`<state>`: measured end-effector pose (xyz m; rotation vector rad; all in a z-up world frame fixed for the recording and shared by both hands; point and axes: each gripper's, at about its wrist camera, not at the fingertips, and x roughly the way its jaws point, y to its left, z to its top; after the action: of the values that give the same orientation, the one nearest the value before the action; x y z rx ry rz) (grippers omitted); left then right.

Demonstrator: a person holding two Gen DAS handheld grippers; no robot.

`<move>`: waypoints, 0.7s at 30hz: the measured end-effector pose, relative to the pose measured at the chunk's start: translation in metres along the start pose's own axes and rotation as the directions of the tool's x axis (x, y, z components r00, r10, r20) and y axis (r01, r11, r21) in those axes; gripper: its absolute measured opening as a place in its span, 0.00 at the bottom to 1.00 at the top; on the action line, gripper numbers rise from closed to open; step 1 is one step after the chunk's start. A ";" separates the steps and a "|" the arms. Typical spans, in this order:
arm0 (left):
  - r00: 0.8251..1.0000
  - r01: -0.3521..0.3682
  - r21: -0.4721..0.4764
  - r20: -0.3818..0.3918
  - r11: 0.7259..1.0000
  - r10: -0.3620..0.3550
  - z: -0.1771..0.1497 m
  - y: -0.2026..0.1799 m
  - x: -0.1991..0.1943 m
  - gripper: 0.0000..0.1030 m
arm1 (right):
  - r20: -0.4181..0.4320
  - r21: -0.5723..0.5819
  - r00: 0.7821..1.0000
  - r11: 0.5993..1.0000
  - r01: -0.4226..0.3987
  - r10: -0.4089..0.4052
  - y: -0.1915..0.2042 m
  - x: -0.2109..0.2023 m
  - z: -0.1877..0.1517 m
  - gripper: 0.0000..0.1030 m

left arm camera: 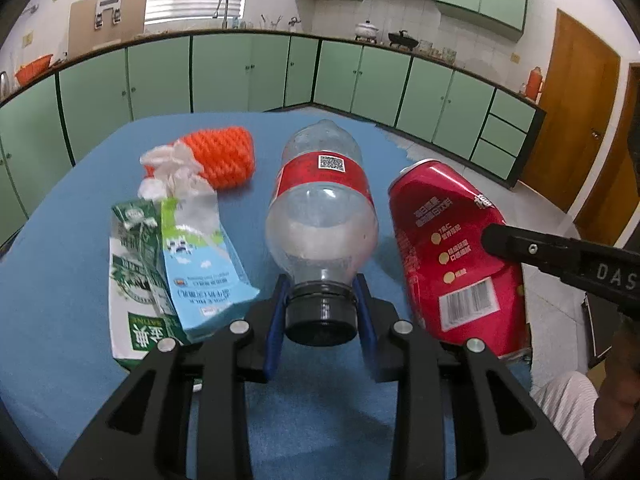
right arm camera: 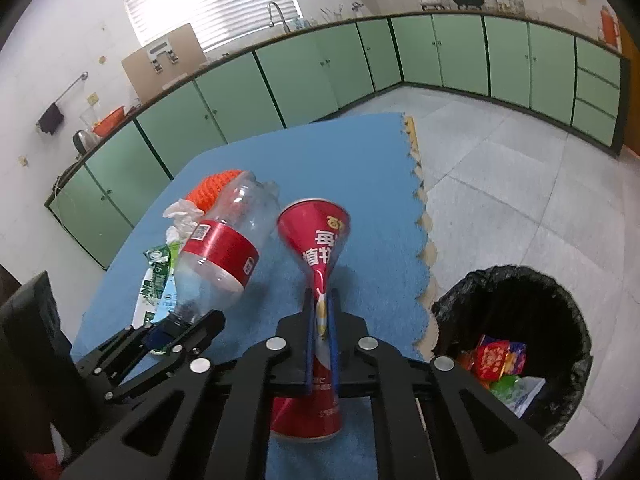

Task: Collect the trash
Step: 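Grasp the plastic bottle cap with the left gripper while the right grasps the red can, then carry the bottle and red can over the bin and release both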

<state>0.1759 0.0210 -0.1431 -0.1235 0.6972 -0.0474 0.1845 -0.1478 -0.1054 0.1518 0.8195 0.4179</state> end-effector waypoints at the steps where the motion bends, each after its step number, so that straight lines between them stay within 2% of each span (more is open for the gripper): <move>1: 1.000 0.001 0.002 0.004 1.000 -0.001 0.001 -0.001 -0.002 0.29 | 0.006 -0.002 1.000 1.000 0.003 -0.003 0.000 -0.002 0.001 0.05; 6: 0.999 0.019 0.016 0.028 1.000 -0.020 0.012 -0.012 -0.011 0.29 | 0.041 0.003 0.999 1.000 0.023 -0.023 -0.006 -0.019 0.009 0.05; 11: 0.997 0.055 0.040 0.057 0.998 -0.057 0.024 -0.031 -0.014 0.29 | 0.088 0.026 0.993 0.997 0.078 -0.080 -0.023 -0.042 0.017 0.05; 21: 0.978 0.170 0.096 0.103 0.981 -0.180 0.052 -0.091 -0.002 0.29 | 0.134 0.086 0.960 0.968 0.234 -0.244 -0.072 -0.082 0.019 0.05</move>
<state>0.2073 -0.0641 -0.0902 -0.1030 0.5708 -0.2385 0.1701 -0.2475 -0.0581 0.1434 0.7004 0.1483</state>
